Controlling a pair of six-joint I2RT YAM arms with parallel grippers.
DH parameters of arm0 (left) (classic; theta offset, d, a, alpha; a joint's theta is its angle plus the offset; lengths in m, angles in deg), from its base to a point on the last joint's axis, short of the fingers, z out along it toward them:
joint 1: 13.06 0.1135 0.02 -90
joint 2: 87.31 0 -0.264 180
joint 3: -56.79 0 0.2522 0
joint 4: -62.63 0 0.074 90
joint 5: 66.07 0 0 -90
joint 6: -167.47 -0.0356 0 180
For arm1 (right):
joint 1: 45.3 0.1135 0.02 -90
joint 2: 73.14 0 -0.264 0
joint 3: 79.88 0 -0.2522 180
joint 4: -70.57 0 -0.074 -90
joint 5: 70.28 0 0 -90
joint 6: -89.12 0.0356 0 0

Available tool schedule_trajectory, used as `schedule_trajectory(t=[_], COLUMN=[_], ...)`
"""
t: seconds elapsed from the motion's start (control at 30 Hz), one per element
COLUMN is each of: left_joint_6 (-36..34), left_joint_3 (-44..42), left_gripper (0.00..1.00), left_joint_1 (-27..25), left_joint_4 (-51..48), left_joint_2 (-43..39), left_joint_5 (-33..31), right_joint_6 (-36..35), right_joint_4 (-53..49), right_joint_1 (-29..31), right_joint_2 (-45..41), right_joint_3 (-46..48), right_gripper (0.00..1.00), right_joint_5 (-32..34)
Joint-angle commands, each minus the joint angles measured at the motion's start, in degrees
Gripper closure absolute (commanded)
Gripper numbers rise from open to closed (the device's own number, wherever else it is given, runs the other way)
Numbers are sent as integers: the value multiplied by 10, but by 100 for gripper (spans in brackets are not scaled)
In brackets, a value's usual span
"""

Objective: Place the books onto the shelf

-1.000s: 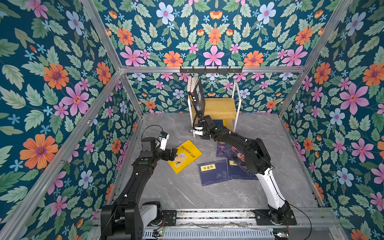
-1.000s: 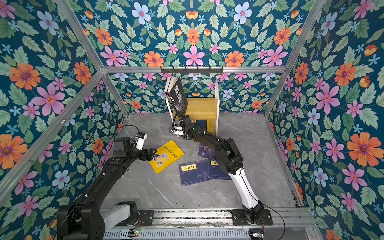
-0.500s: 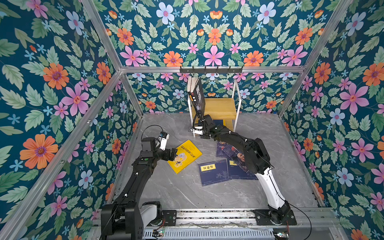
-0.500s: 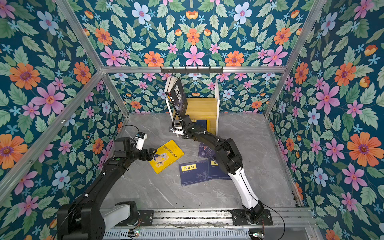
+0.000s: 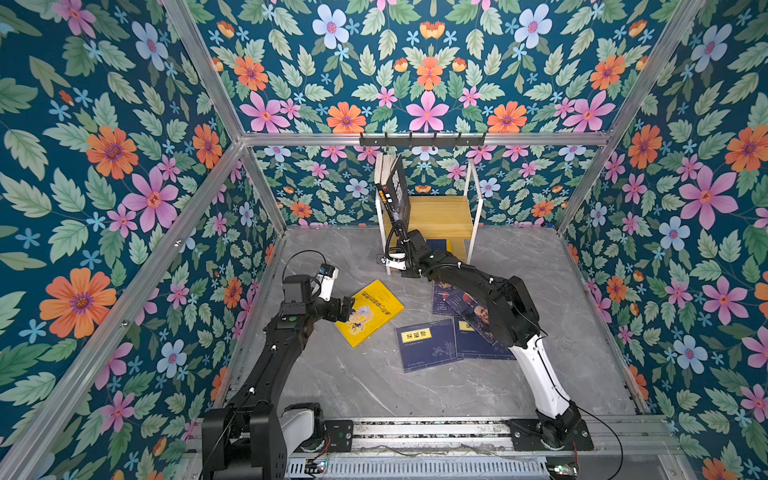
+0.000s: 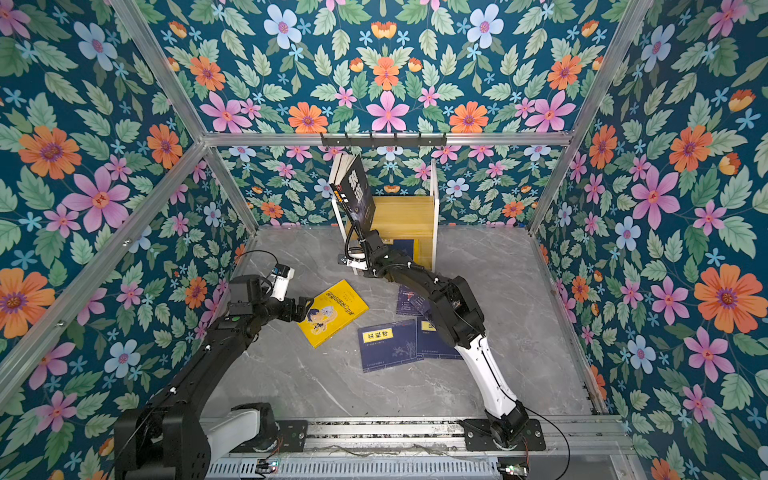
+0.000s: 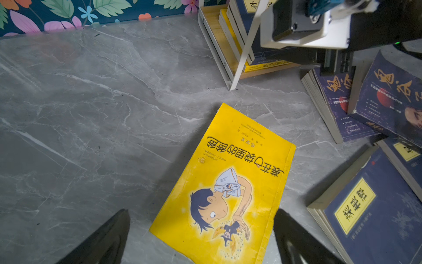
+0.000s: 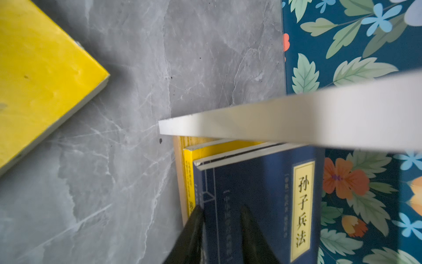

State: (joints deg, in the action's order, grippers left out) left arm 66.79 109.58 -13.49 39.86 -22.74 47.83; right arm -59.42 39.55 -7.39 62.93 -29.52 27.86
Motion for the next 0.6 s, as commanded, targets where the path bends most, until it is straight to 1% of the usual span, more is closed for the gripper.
schedule_trajectory(t=[0.0,0.13,0.23,0.33,0.47,0.57], left_joint_6=[-2,-2,-1,2,1,3], left_joint_3=[0,5,4,4,3,4], left_gripper=[0,0,0,0,0,0], left_joint_1=[1,1,2,2,4,5], left_joint_4=[3,-1,-1,2,-1,0], left_joint_2=[0,0,1,1,0,1], left_joint_5=[-1,-1,-3,7,-2,5], right_joint_6=[-2,0,-10,-12,-19,-18], right_joint_4=[-6,4,8,15,31,43], right_joint_1=[0,0,-3,-13,-29,-42], right_joint_2=[-9,-42,-66,-87,-117,-135], right_joint_3=[4,38,72,108,155,181], right_gripper=[71,69,65,63,61,60], right_joint_5=[-1,-8,-2,1,2,-2])
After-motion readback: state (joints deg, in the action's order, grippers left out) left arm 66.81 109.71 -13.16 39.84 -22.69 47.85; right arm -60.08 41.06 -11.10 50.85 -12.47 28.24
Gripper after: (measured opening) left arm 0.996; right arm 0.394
